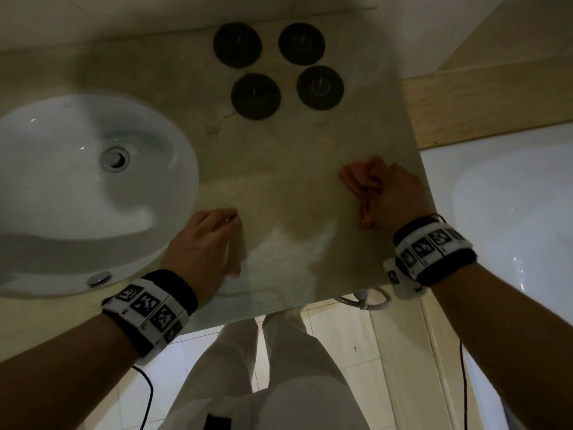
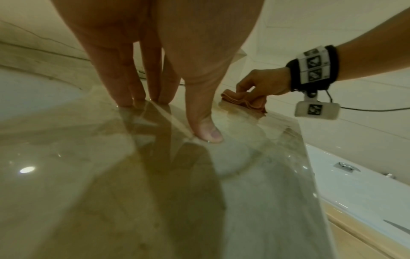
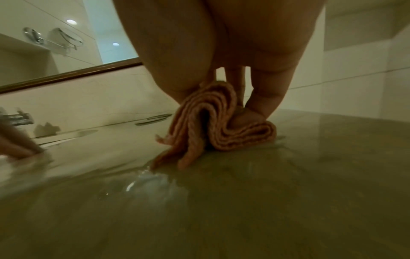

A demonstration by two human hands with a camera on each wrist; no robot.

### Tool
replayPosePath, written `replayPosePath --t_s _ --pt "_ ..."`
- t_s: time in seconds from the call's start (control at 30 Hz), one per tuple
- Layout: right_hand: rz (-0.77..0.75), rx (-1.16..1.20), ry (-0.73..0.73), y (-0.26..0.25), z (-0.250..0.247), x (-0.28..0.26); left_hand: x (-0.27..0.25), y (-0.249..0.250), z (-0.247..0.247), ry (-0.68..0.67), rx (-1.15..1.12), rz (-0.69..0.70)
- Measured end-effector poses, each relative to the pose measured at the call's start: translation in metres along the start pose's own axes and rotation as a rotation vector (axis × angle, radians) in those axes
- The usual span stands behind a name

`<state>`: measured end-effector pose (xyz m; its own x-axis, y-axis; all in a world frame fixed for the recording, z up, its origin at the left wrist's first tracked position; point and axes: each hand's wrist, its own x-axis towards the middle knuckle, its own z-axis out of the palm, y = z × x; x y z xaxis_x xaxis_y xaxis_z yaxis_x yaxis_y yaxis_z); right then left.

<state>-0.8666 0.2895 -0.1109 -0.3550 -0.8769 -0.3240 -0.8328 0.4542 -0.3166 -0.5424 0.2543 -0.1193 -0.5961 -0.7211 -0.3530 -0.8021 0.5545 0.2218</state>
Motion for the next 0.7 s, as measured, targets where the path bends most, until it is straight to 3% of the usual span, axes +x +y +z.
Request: replayPosePath --t_s 0.1,0.23,0.4,0.47,0.53,0.7 --pt "0.022 0.001 -0.028 0.013 0.004 -0.038 -0.001 0.000 -0.001 -0.006 -0.001 -0.003" --pt "-0.026 0.109 -0.026 -0.011 0.024 -0.080 -0.001 0.001 -0.004 -0.006 -0.002 0.011" --pt "-0.384 0.101 0.040 -0.079 0.050 -0.105 -0.003 -0.002 -0.003 0.009 -0.023 0.019" --pt "-0.441 0.112 -0.008 -0.104 0.057 -0.102 -0.004 -0.003 -0.002 0.046 -0.033 0.043" --pt "-0.430 0.071 -0.068 -0.119 0.065 -0.091 -0.005 -0.003 -0.002 0.060 -0.037 0.055" --pt "-0.216 0.067 -0.130 -0.123 0.059 -0.054 -0.006 -0.004 0.003 0.012 -0.052 0.009"
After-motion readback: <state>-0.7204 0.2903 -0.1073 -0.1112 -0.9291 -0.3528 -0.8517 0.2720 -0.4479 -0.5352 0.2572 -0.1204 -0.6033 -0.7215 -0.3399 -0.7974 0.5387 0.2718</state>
